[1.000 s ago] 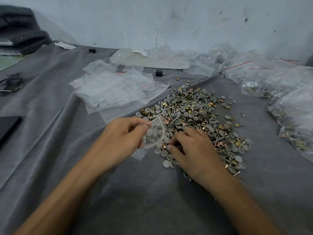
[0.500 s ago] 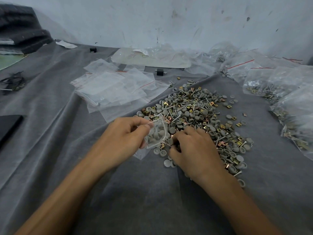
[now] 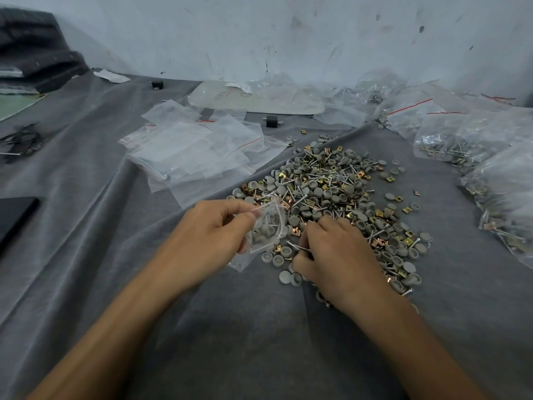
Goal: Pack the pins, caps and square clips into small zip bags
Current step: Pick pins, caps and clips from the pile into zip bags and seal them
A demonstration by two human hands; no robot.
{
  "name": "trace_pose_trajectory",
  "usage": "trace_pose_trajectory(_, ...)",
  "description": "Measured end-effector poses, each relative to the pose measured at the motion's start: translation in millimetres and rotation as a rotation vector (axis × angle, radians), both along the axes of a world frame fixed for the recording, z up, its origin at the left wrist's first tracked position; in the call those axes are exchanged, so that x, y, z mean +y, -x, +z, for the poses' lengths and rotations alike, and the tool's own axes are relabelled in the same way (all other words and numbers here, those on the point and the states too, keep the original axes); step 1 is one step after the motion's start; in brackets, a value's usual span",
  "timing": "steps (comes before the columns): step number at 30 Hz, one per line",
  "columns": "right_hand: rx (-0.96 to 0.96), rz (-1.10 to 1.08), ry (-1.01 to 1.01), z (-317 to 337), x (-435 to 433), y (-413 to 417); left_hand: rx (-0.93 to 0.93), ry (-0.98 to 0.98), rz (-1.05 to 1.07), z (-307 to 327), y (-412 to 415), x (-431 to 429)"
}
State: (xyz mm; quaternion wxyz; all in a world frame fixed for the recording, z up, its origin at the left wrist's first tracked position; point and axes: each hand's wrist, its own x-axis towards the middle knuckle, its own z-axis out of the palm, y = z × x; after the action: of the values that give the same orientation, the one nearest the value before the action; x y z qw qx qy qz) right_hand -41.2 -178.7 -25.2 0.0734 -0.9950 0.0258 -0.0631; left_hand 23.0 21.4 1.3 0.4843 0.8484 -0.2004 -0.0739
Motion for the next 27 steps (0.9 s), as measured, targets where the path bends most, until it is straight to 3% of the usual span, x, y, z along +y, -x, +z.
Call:
trace_pose_trajectory(12,-0.142,-0.053,-0.176,-1.2,-12.9,4.0,0.01,0.025,-0.023,-2.1,-1.0,-0.5)
trace_pose_trajectory(22,-0.303,-0.023,-0.725,6.5,-17.5,7.9,-0.001,0.038,-0.036,-6.6,3.1,-7.8)
trace_pose_trajectory(27,-0.273,0.019,-1.191,9.4,-18.9,8.2,-0.005,0.009,-0.027,-9.8,8.5,-14.8)
